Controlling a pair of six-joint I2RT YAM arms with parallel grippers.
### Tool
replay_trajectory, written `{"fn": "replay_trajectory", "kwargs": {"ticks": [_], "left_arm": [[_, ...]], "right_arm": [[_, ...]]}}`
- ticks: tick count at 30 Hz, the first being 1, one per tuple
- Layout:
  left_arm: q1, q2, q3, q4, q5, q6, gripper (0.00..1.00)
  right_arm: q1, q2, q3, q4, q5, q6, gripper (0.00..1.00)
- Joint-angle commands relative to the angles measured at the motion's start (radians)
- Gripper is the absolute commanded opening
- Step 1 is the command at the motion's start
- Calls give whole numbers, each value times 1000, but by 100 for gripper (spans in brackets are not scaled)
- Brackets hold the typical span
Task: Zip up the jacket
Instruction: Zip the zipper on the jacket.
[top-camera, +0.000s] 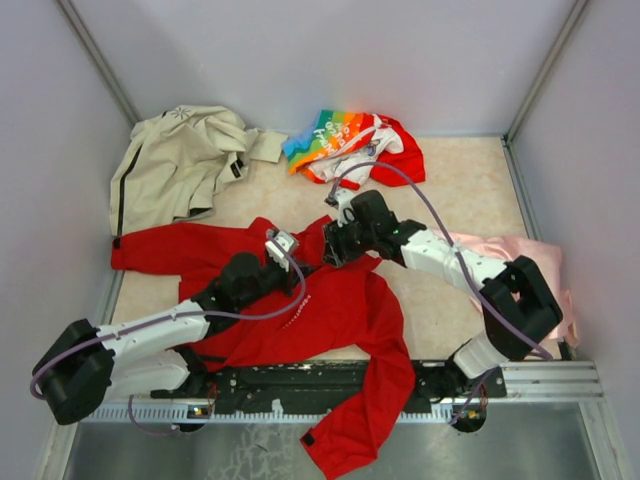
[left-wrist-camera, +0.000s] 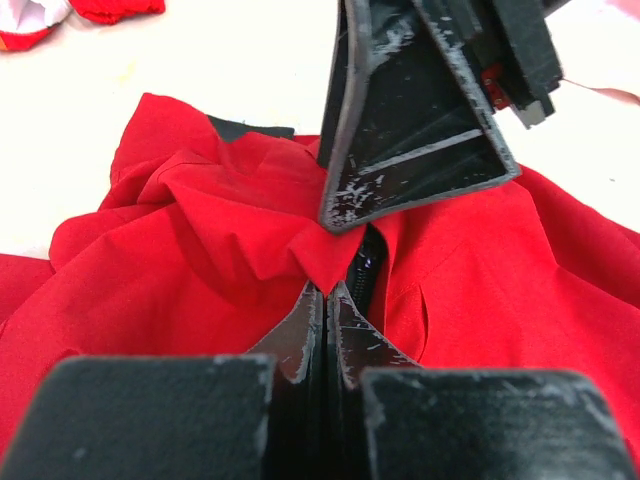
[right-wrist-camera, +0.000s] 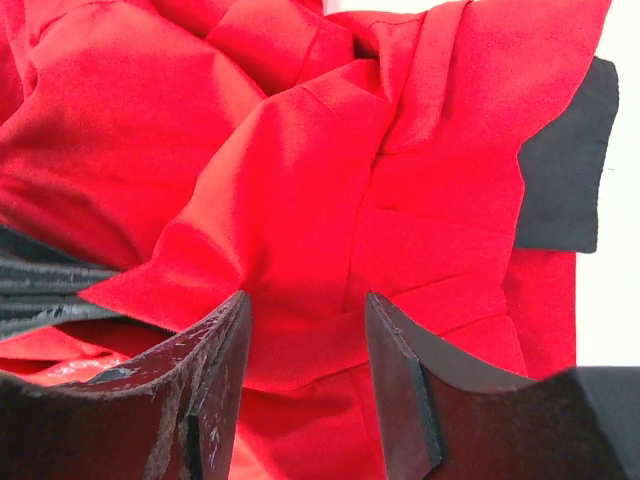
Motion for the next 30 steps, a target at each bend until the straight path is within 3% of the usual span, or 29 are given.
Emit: {"fn": "replay_trajectory", "kwargs": {"ticks": [1,11,17,23,30], "left_arm": [[3,-8,37,39,-60,15,0],[3,-19,35,34,-87,0,0],[3,-44,20,54,-116,-66,0],[5,-46,43,12,-126,-161,0],[4,-51,20,86,-4,-239,0]], "right_arm": [[10,-103,-95,85,-70,-34,50],[10,-160,-242,236,-207,-92,52],[10,-204,-345,316,-173,-83,52],[11,-280,-496,518,-41,-12,52],[10,-262,-558,774,-102,20,48]]}}
